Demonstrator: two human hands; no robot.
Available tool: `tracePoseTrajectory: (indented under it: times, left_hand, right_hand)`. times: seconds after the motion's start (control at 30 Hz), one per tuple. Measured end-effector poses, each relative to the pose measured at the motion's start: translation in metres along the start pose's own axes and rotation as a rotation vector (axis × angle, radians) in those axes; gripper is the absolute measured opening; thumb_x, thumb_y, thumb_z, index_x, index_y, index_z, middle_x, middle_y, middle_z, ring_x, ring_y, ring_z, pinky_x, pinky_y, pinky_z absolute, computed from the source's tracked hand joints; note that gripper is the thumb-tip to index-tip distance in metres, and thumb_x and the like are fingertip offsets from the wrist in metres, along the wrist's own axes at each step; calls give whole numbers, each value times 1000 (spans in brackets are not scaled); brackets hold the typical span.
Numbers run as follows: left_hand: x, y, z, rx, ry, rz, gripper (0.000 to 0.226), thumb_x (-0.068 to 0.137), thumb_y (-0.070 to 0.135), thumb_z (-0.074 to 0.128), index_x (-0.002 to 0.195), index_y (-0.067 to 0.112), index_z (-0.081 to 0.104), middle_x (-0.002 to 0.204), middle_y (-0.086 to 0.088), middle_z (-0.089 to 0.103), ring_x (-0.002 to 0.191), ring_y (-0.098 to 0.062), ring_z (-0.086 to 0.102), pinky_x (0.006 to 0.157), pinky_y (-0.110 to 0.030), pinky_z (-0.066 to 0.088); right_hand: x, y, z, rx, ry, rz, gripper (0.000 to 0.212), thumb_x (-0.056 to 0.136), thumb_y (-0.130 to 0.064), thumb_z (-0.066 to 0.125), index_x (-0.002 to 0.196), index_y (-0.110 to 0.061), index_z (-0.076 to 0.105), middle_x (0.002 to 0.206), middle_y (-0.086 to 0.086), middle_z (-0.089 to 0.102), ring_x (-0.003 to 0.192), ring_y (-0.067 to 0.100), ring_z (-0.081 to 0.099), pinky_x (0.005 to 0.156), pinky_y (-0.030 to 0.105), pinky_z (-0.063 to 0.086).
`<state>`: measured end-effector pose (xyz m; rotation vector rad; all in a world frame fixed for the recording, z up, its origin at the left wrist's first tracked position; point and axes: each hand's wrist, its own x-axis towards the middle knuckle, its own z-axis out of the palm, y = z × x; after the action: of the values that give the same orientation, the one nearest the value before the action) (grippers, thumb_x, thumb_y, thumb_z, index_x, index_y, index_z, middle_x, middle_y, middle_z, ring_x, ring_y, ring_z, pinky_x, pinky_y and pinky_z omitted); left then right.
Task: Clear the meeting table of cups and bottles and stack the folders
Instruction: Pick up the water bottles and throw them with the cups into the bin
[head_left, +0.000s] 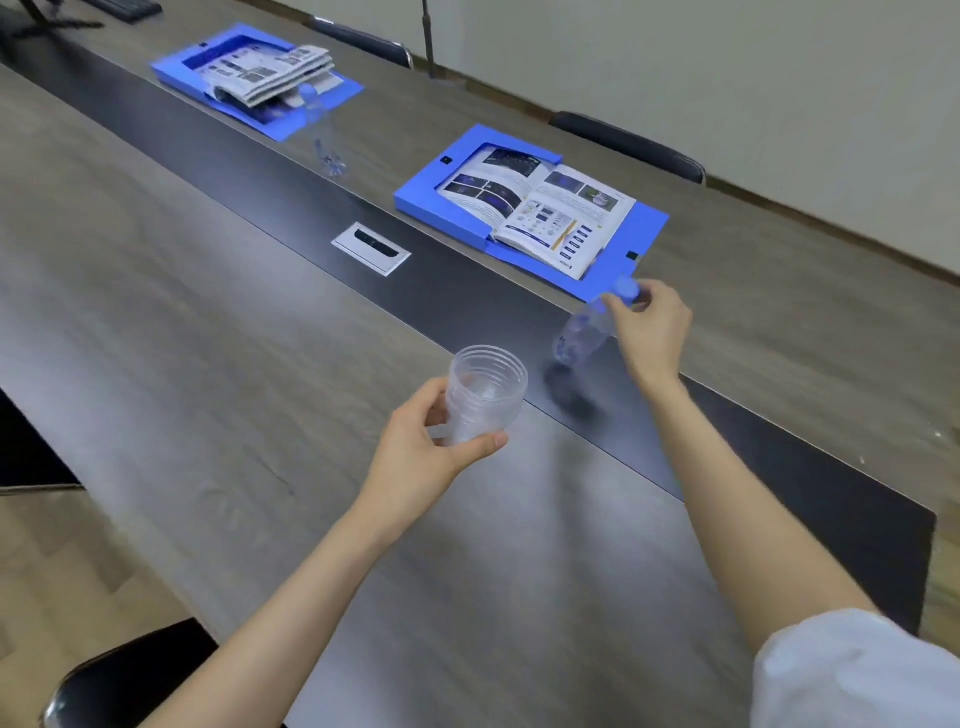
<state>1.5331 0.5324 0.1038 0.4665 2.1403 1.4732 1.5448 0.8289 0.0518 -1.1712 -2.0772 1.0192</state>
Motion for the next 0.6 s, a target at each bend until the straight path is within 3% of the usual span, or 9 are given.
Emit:
tracePoseTrajectory:
  times: [0.07, 0.17, 0.3, 0.43, 0.6]
  left_hand:
    - [-16, 4, -26, -25, 33, 12, 47, 71, 27, 89, 113, 30, 68, 110, 13, 74, 110, -10, 66, 100, -40, 54]
    - [-48, 13, -73, -87, 89, 33, 48, 74, 25, 89, 118, 29, 68, 112, 12, 75, 109, -5, 67, 94, -24, 53]
    - [-102, 19, -153, -114, 164, 93, 45, 75, 20, 87, 116, 26, 69, 108, 12, 77, 101, -1, 69, 80, -9, 50]
    - [-173, 7, -250, -124, 239, 148, 43, 73, 21, 89, 111, 26, 70, 106, 12, 78, 102, -3, 71, 85, -15, 52]
    - [-264, -17, -372, -126, 289, 171, 48, 68, 34, 88, 113, 30, 71, 108, 11, 78, 103, -12, 72, 91, -32, 54]
  right_hand:
    - [-55, -33, 2, 207, -53, 44, 22, 80, -33, 77, 95, -18, 70, 93, -3, 72, 88, 16, 66, 79, 28, 54]
    - [-143, -80, 7, 486, -167, 101, 25, 82, -28, 80, 101, -15, 70, 95, -11, 72, 86, 1, 65, 76, 12, 49]
    - [-255, -146, 28, 676, -323, 69, 19, 89, -19, 75, 106, -12, 69, 103, -2, 75, 92, 4, 69, 84, 19, 53]
    - [-365, -220, 50, 642, -496, -87, 15, 92, -20, 72, 107, -16, 70, 101, -9, 74, 92, 4, 68, 84, 19, 52]
    - [-489, -311, 73, 595, -525, -215, 13, 94, -26, 69, 107, -22, 70, 100, -9, 73, 93, 13, 67, 86, 28, 54]
